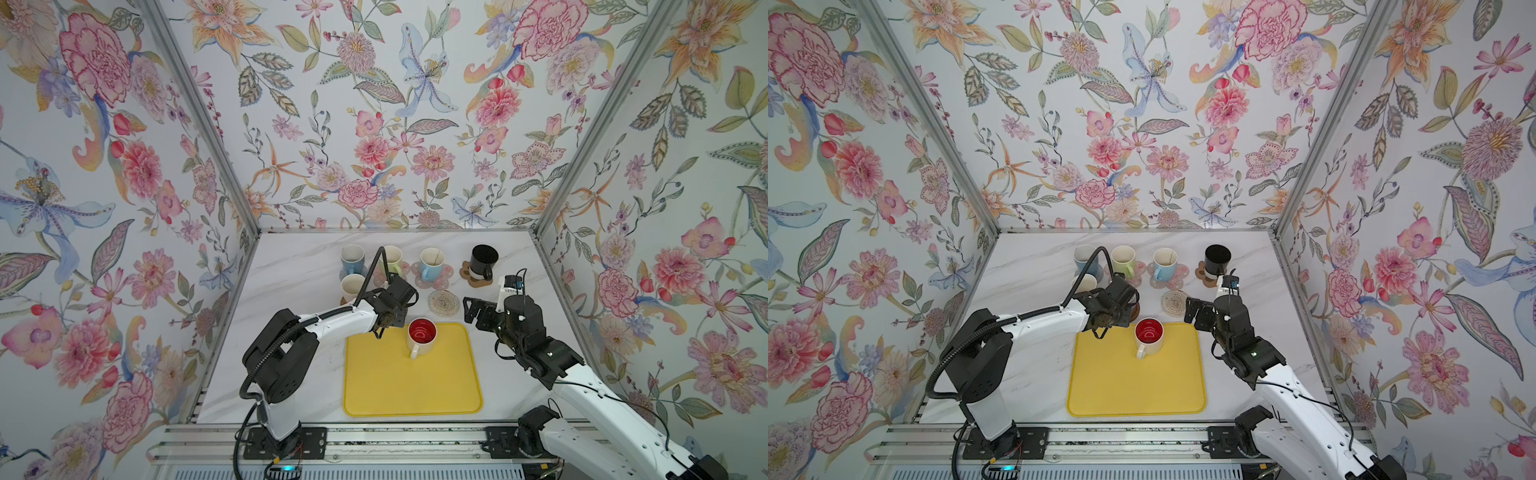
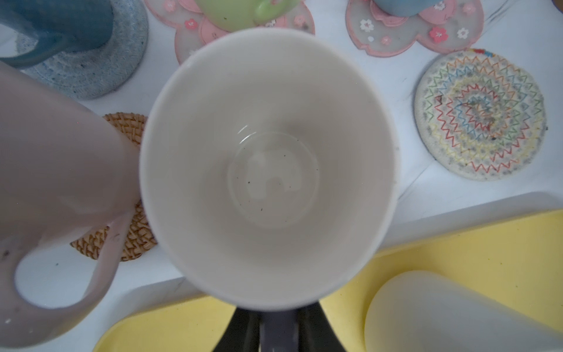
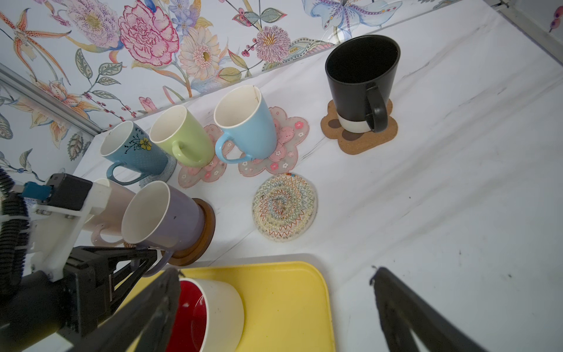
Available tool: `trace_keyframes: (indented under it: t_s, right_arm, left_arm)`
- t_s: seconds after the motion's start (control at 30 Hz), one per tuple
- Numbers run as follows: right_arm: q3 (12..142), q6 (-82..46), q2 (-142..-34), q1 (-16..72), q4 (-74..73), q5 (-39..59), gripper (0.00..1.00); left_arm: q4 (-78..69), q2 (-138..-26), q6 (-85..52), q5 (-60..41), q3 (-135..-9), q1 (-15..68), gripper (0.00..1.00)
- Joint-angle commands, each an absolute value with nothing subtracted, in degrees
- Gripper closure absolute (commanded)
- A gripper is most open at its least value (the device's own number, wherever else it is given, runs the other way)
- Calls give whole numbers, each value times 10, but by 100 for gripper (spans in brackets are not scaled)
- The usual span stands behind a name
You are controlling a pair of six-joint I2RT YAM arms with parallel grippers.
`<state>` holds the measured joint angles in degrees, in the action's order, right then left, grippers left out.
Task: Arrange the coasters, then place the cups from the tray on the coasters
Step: 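Open the left gripper and draw it back from the grey-handled mug, then reach the right gripper over the red-lined mug while the left gripper retracts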
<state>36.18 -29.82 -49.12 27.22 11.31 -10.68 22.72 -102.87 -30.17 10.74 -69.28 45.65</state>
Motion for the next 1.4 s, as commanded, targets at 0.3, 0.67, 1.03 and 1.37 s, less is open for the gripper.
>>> trace_keyframes:
  t_s: [0.3,0.67,1.03,1.37]
  right_arm:
    - [362,-298,-486,269,121,-102,1]
    - [365,-300,-488,269,124,-101,1]
    - [368,-312,-498,269,134,-91,1]
    - [398,-405,-546,400,213,-170,1]
  left_arm:
    - [226,-997,-313,119,-689,451,48]
    - [151,-833,-304,151,-631,450,9]
    - [-96,-550,-298,229,-343,418,1]
    - [-51,-451,-288,239,-292,352,1]
